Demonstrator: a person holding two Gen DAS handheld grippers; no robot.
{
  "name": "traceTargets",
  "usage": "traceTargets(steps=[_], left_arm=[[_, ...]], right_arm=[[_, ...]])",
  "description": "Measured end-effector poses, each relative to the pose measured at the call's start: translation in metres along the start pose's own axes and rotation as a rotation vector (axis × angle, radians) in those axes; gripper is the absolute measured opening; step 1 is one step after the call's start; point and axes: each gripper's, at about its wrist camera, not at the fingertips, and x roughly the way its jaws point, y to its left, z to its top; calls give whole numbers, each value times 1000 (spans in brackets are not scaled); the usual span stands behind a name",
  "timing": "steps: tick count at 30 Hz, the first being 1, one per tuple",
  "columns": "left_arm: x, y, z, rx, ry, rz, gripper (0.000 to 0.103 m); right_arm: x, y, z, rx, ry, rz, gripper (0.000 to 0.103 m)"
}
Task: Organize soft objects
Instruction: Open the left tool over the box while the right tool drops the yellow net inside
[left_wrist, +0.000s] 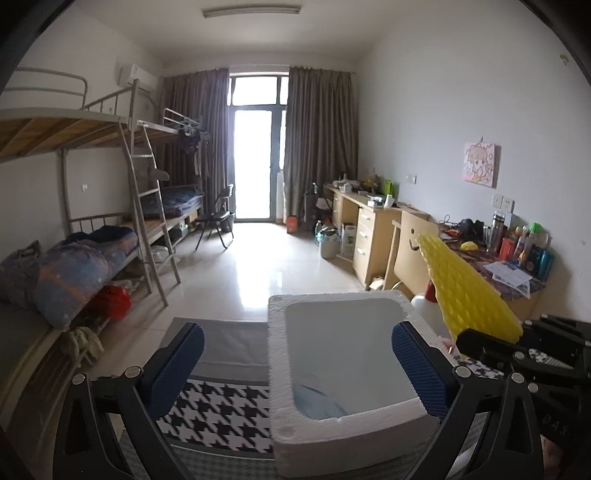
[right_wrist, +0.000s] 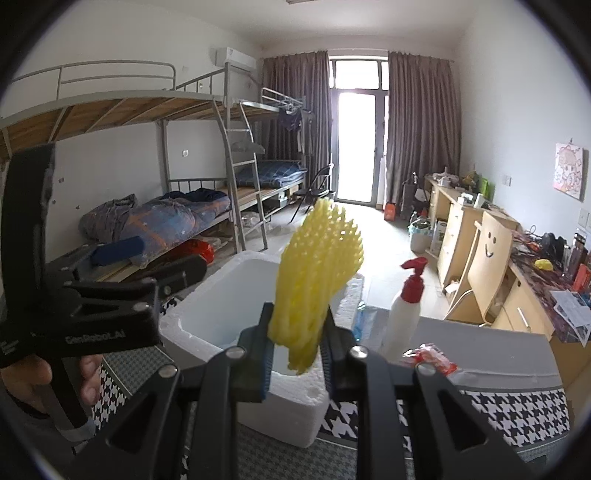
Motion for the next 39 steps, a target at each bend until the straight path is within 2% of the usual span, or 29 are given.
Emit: traceTargets(steps=[8,15,26,27,29,30,31,39], left_arm=[[-2,13,-1,-14,-4,64,102],[-4,15,-5,24,-8,80,102],[-10,21,-9,21,3,85,102],[-10,22,-9,19,6,85,102],[-11,24,-9,12,9,78,102],[-10,25,-9,11,12,78,102],[-10,25,-9,12,13,79,102],[-12,22,-9,19,7,82,102]], right_arm=[[8,11,6,-22,6,22,26],[18,10,7,-37,24,36,26],[41,1,8,-23,79,50,26],[42,1,9,-22,81,50,29],[46,2,10,-35,90,55,48],[46,2,9,-42,86,47,62],[45,3,9,-47,79,38,67],[38,3,8,-42,68,32,67]])
